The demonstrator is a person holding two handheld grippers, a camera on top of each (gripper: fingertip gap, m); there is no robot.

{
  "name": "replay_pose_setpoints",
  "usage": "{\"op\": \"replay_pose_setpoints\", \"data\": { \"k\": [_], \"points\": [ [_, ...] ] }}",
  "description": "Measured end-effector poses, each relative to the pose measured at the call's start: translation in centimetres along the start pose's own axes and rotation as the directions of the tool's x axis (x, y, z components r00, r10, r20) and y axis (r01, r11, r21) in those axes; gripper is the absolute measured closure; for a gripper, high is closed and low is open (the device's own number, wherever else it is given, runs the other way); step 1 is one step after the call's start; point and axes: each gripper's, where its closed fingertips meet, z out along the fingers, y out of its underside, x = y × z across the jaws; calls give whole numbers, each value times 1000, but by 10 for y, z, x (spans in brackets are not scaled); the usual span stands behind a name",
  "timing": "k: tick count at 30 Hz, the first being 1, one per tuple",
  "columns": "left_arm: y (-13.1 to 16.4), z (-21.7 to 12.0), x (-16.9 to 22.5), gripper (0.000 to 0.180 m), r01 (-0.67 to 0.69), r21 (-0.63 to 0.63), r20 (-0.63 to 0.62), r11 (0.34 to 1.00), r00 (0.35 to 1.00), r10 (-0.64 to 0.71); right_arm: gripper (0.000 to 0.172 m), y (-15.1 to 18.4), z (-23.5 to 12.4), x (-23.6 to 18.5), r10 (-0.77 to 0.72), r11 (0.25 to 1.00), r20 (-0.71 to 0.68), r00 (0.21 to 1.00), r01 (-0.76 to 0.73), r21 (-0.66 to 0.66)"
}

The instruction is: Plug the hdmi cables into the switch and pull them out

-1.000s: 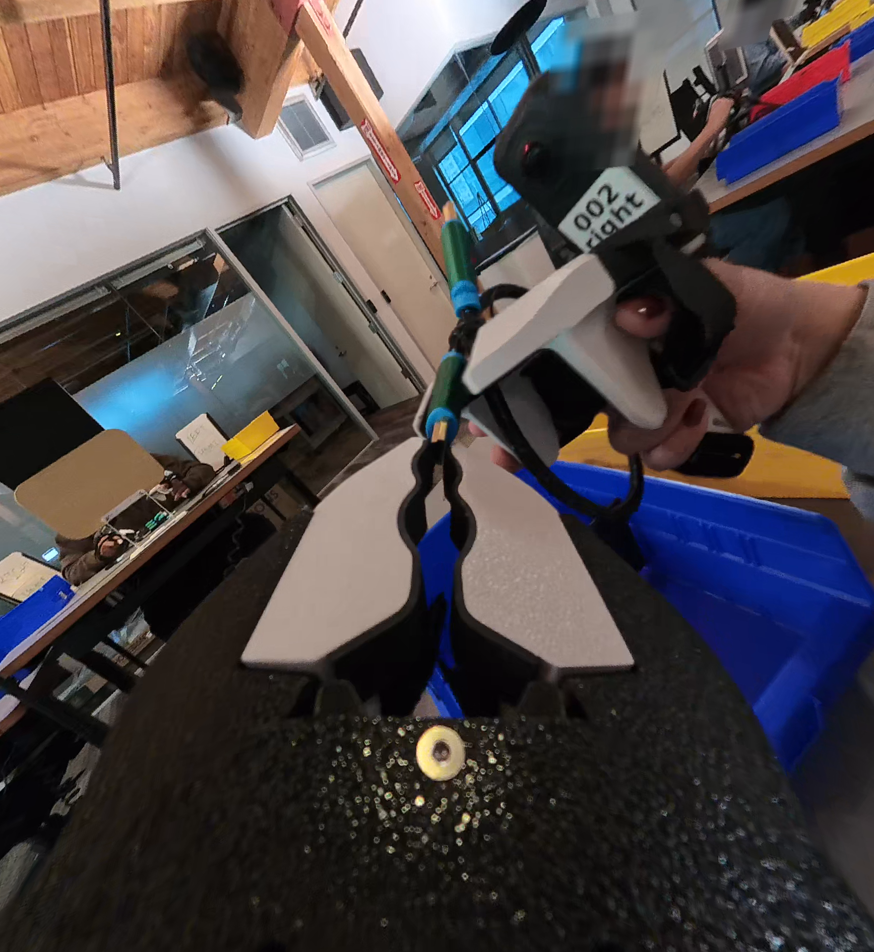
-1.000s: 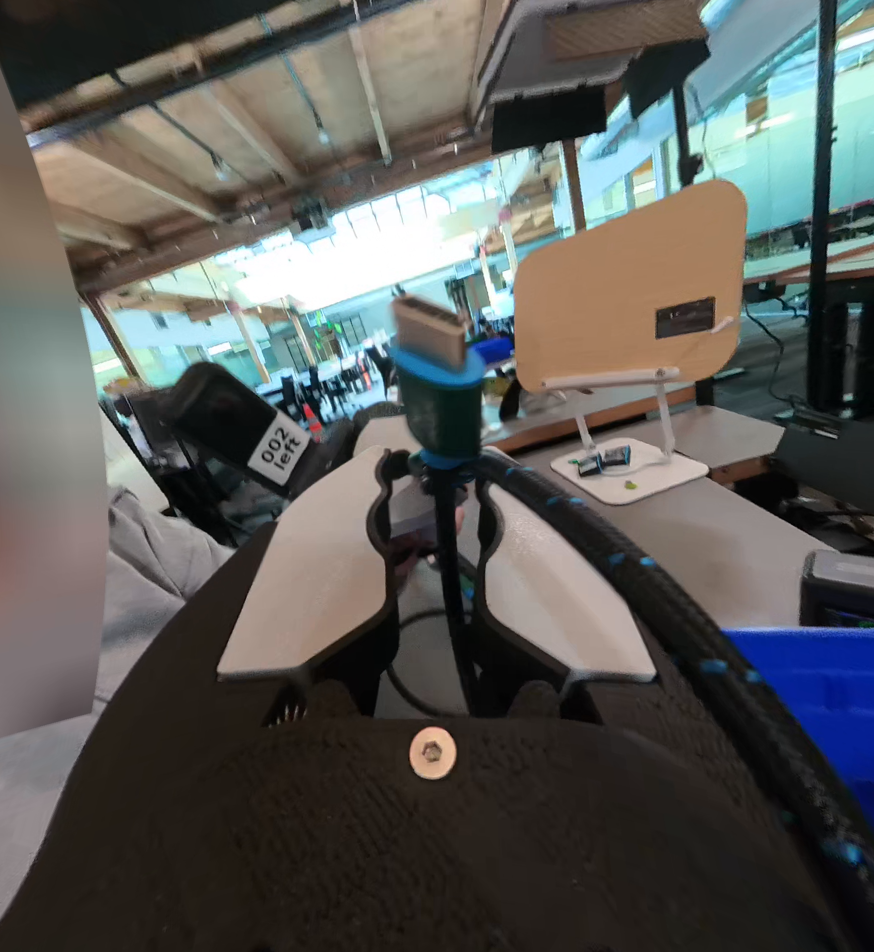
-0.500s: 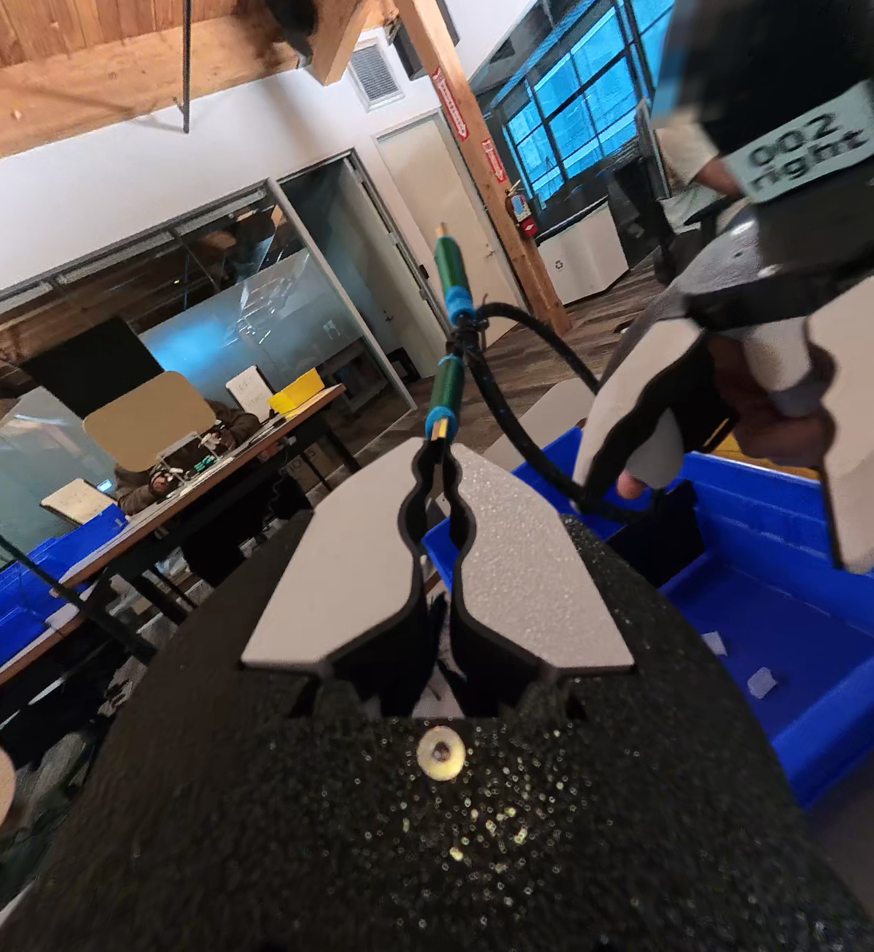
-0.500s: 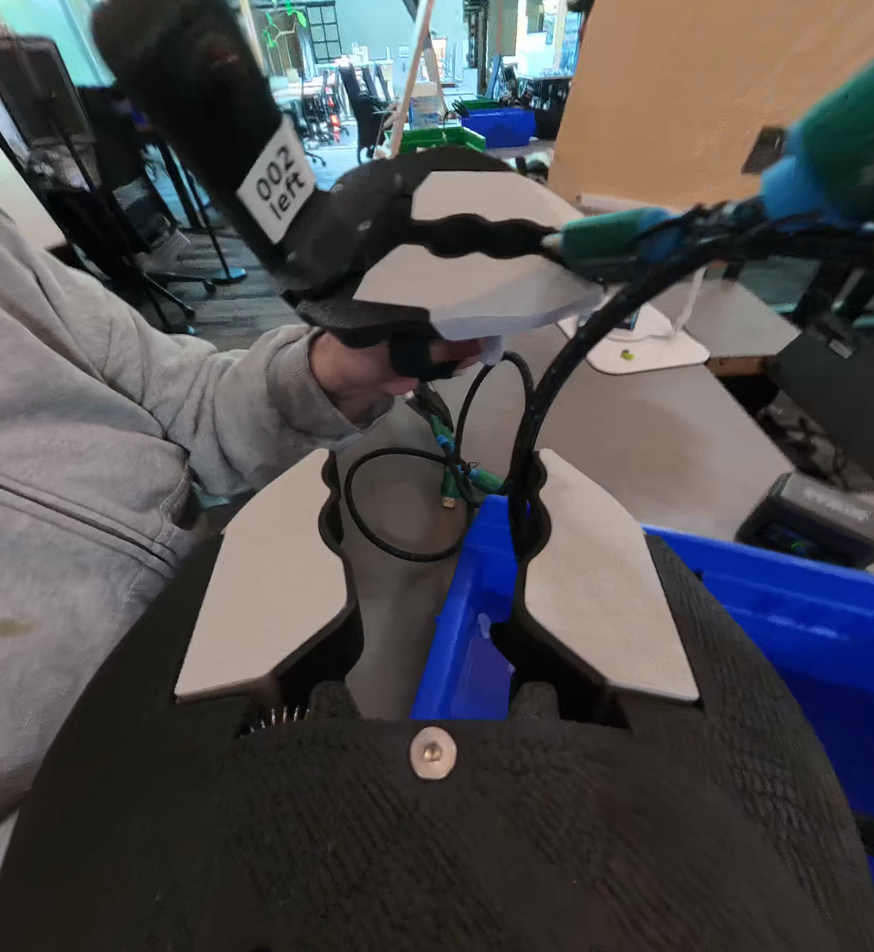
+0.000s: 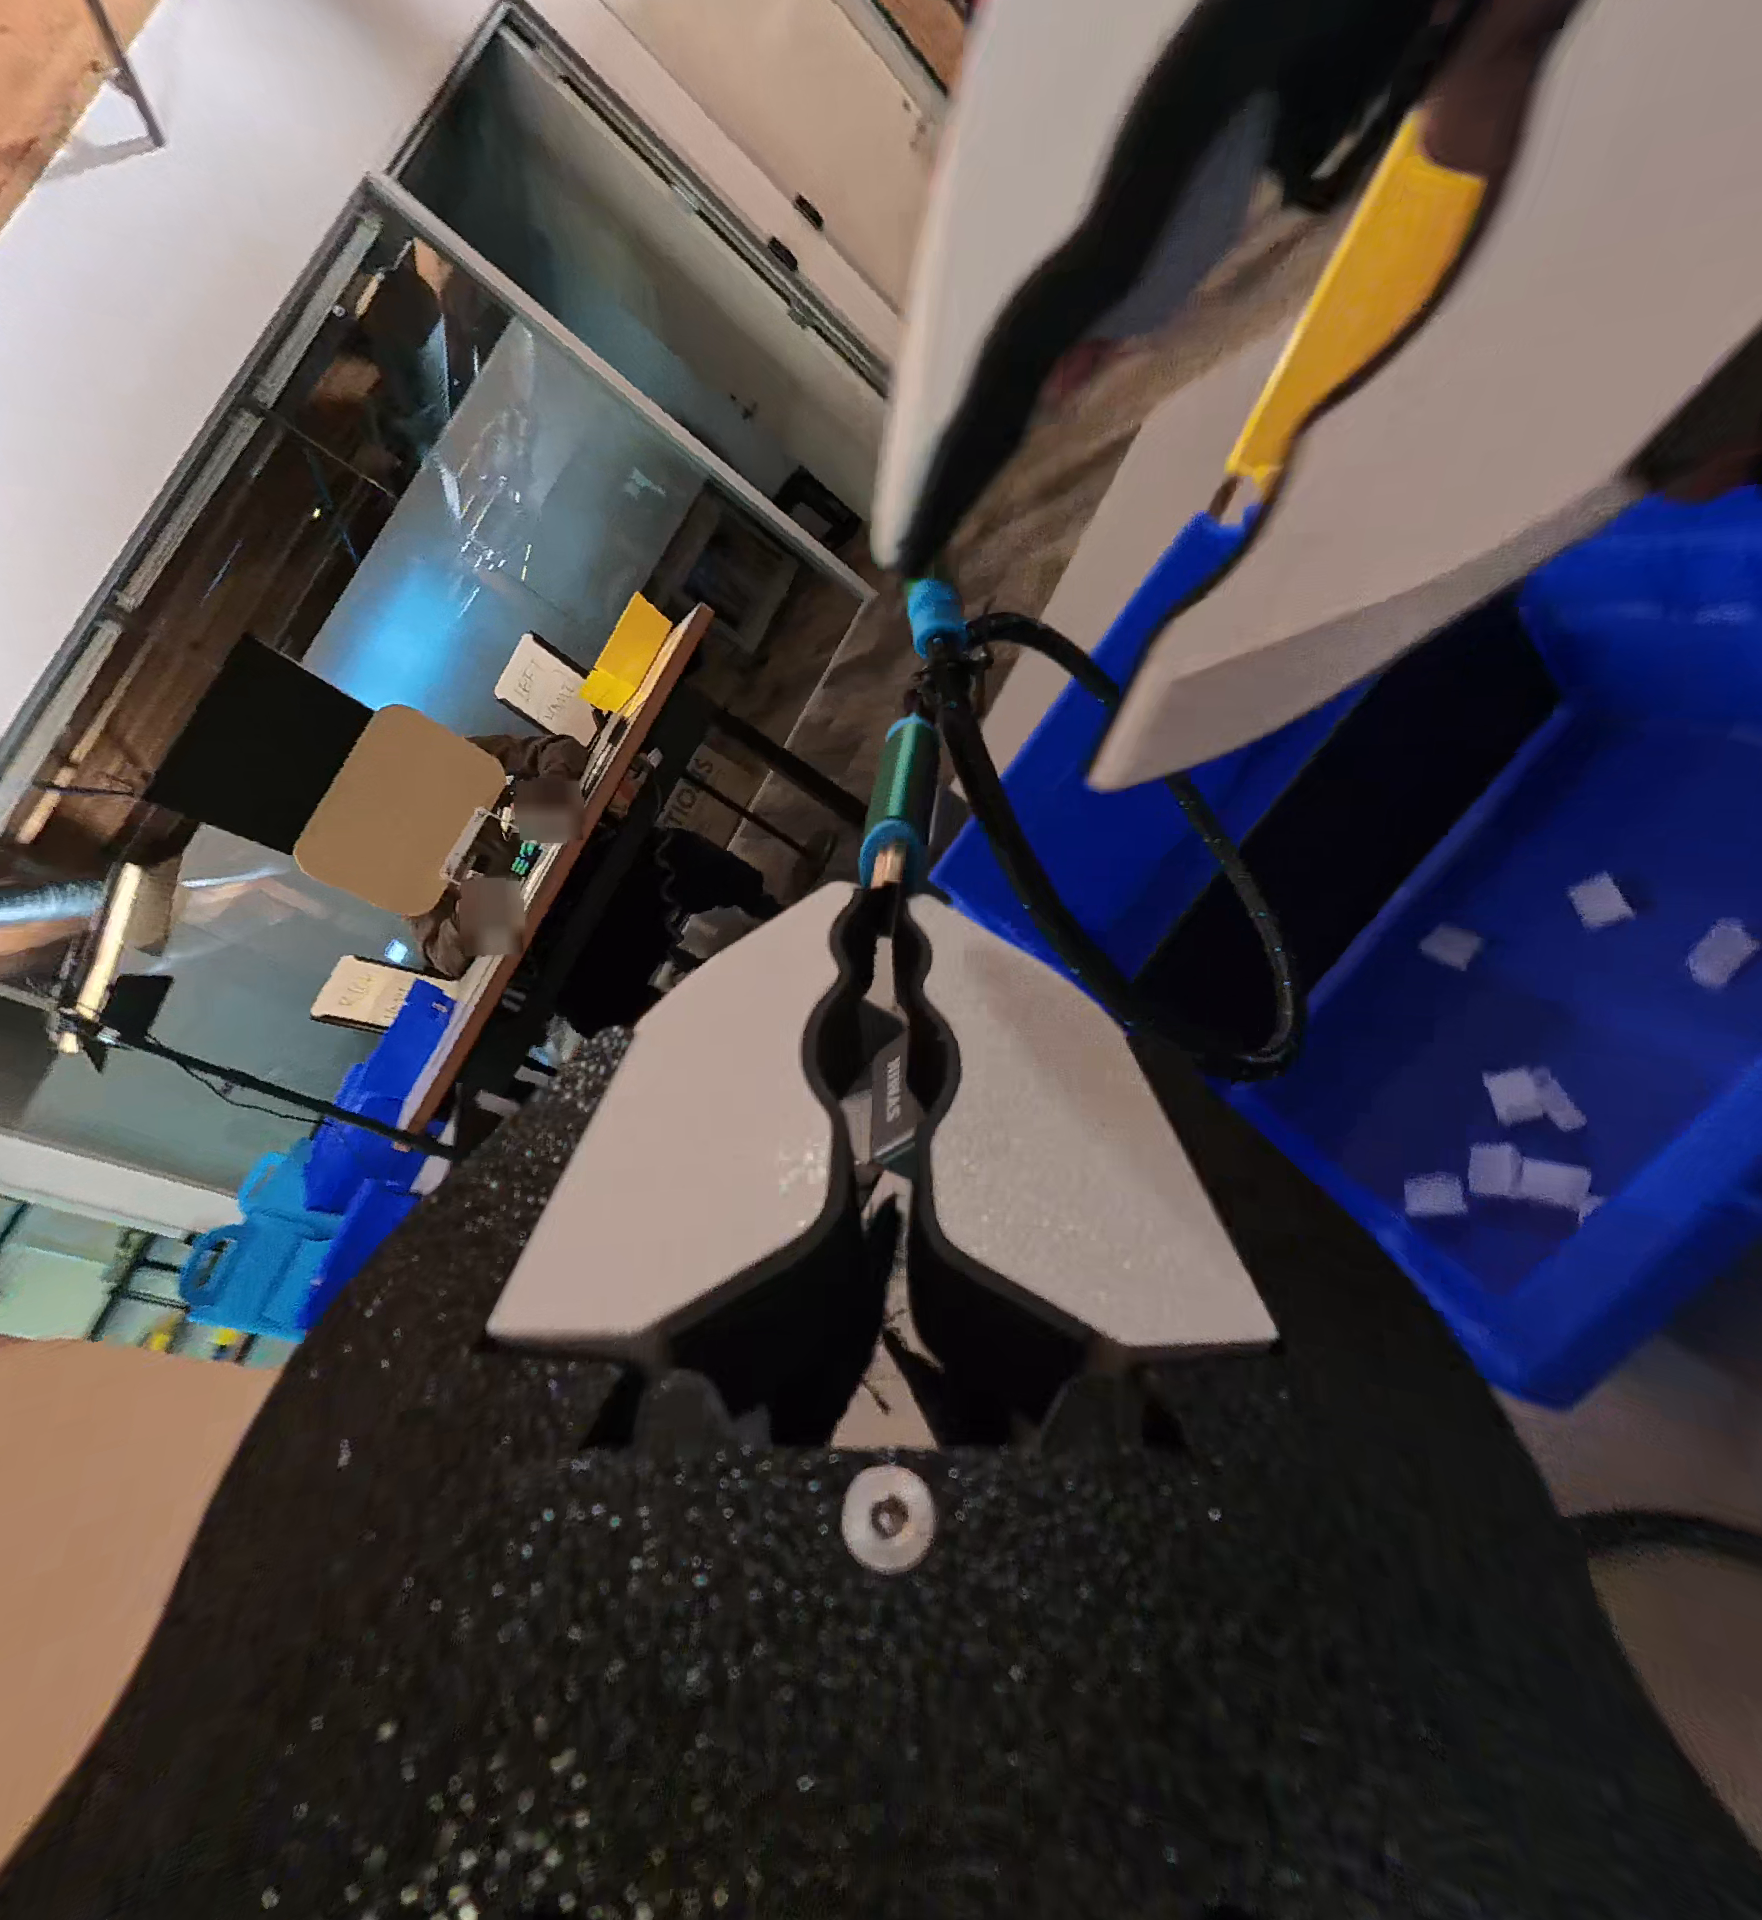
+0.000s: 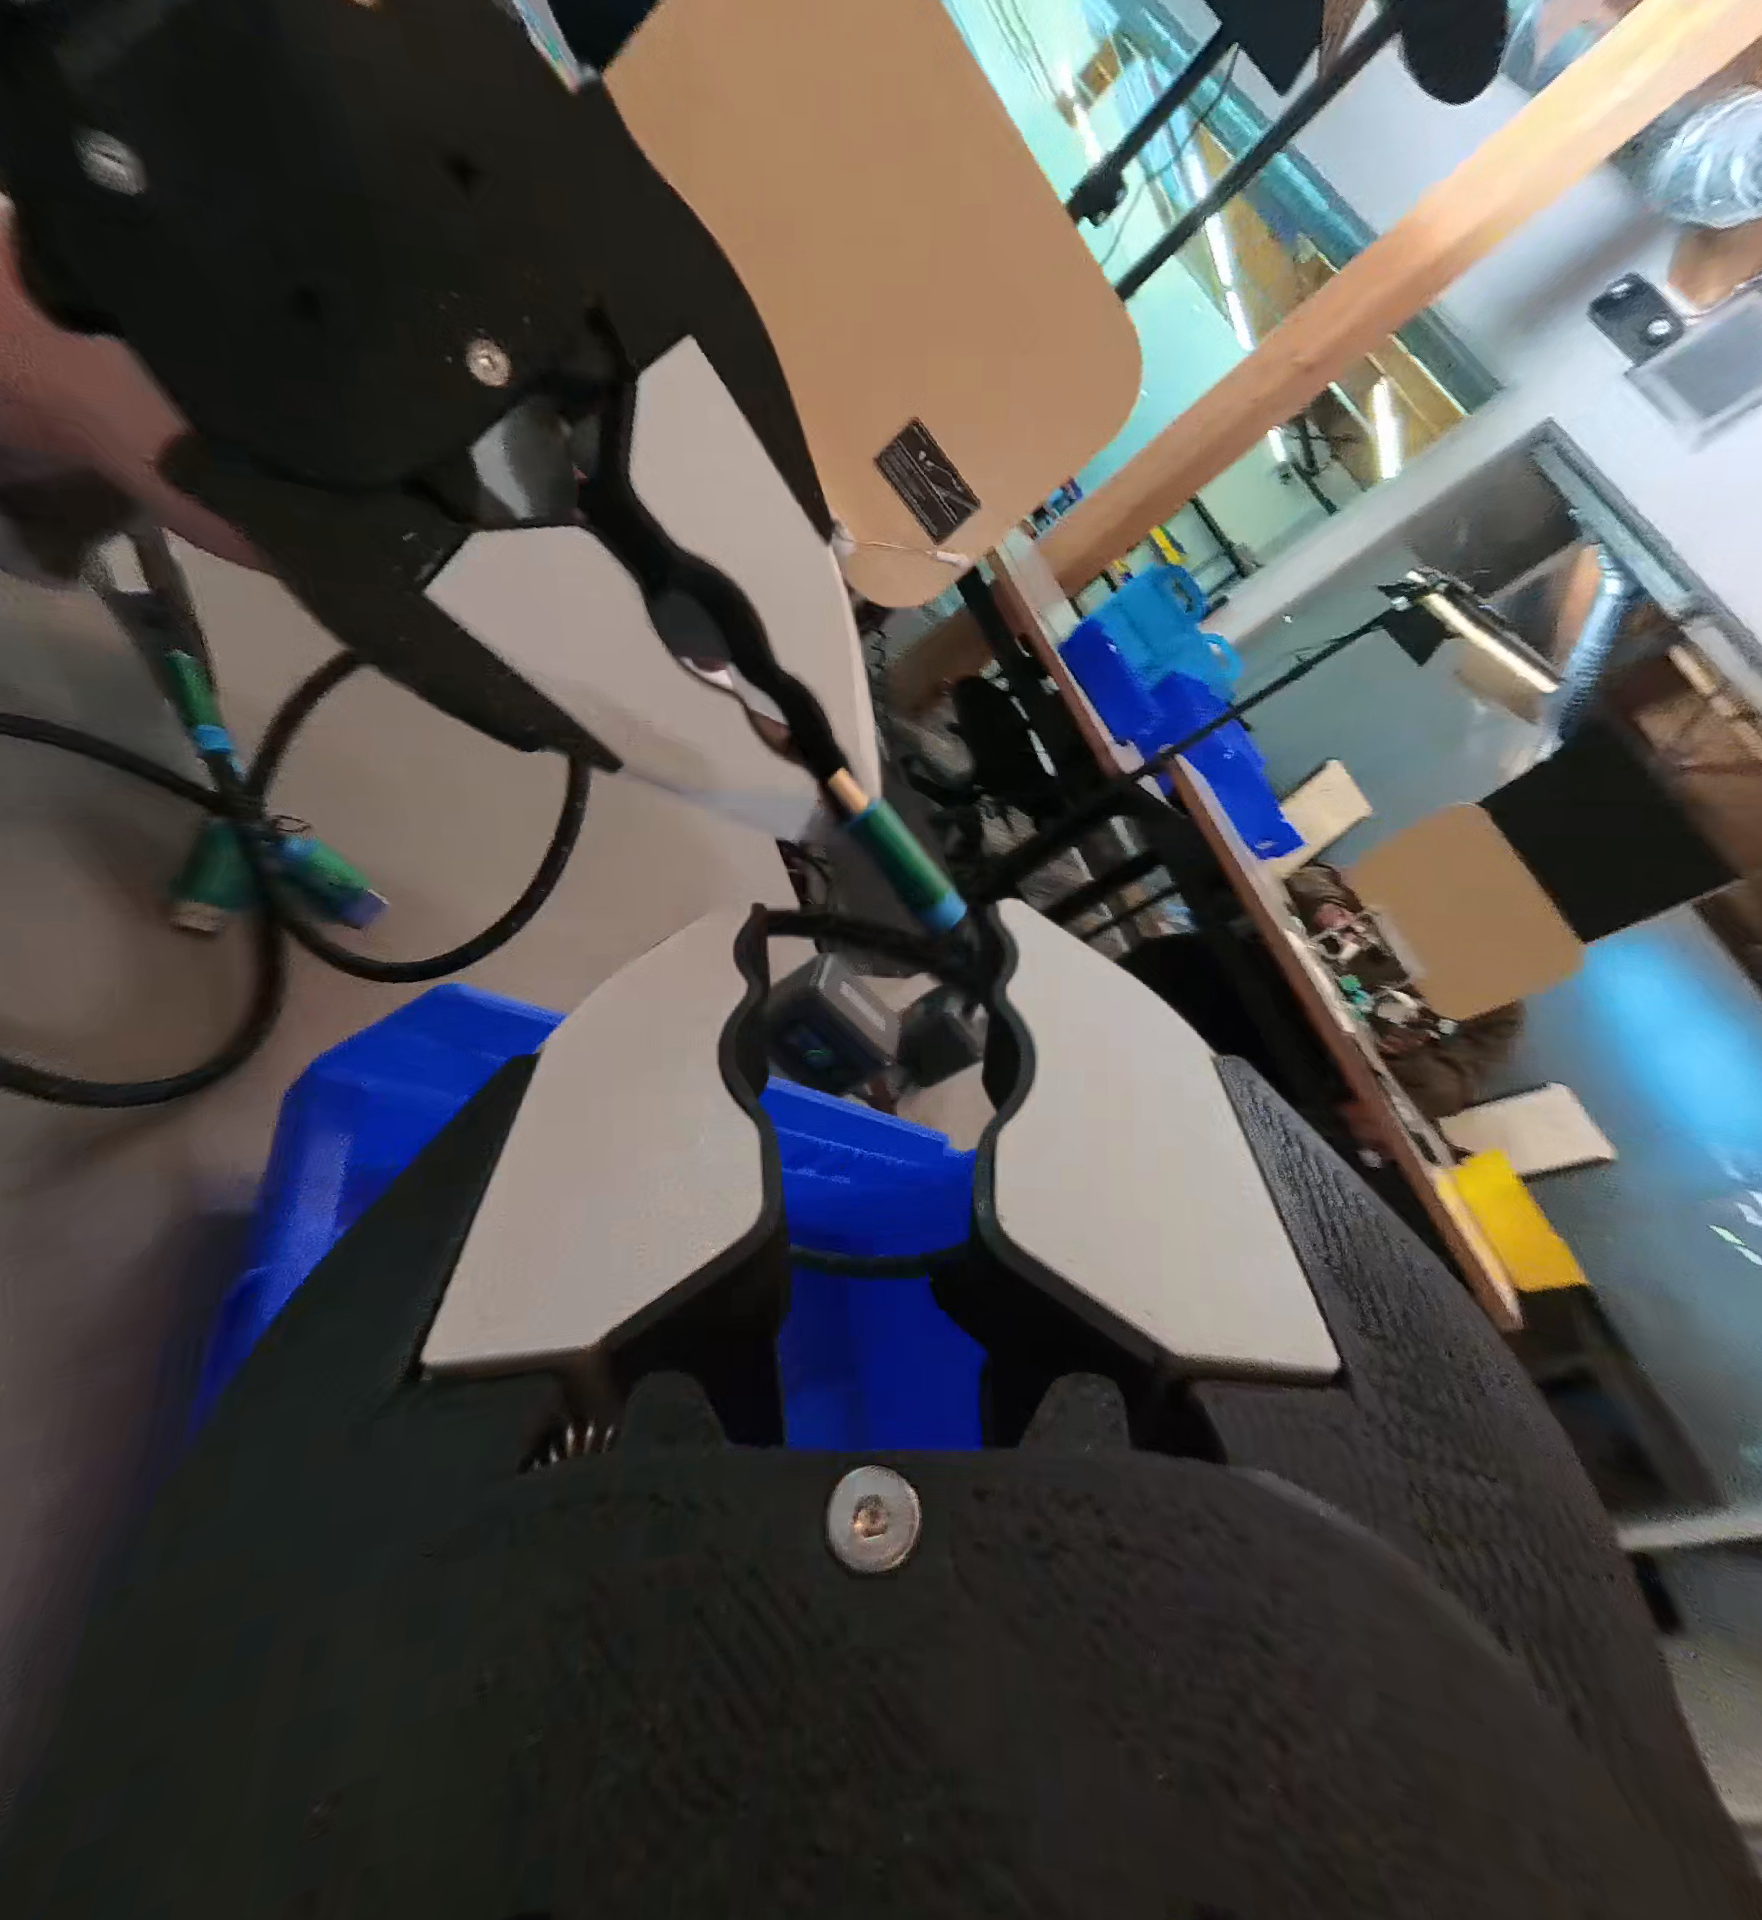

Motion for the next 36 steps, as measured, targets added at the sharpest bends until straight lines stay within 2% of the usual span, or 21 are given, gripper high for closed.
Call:
{"op": "replay_pose_setpoints", "data": {
  "k": [1, 8, 10, 12, 19, 22, 25, 27, 36],
  "points": [
    [-1, 0, 3, 177, -35, -10, -3, 999, 999, 35, 134, -1, 4, 0, -11, 1000, -18, 1000, 11, -5],
    [-4, -5, 15, 170, -129, -16, -48, 992, 991, 128, 139, 14, 25, -8, 11, 996, -13, 1000, -12, -94],
    [-3, -6, 16, 177, -147, -23, -43, 989, 988, 146, 140, 17, 27, -9, 10, 994, -9, 1000, -10, -108],
    [-5, -7, 18, 177, -160, -15, -34, 987, 987, 159, 142, 18, 28, -10, -6, 993, -12, 1000, 5, -118],
    [-9, -10, 28, 177, -259, 0, -53, 966, 964, 259, 148, 29, 31, -15, -181, 960, -15, 983, 173, -219],
    [-11, -14, 34, 177, -301, 44, -81, 953, 949, 304, 148, 31, 29, -17, -241, 944, 7, 971, 236, -229],
    [-13, -19, 38, 177, -342, 90, -104, 935, 931, 351, 157, 31, 26, -25, -314, 925, 51, 948, 317, -208],
    [-14, -22, 39, 177, -334, 114, -132, 936, 928, 348, 163, 29, 25, -29, -339, 918, 75, 938, 347, -192],
    [-11, -29, 40, 177, -323, 105, -172, 941, 926, 337, 166, 28, 26, -31, -437, 866, 66, 897, 440, -236]
  ]
}}
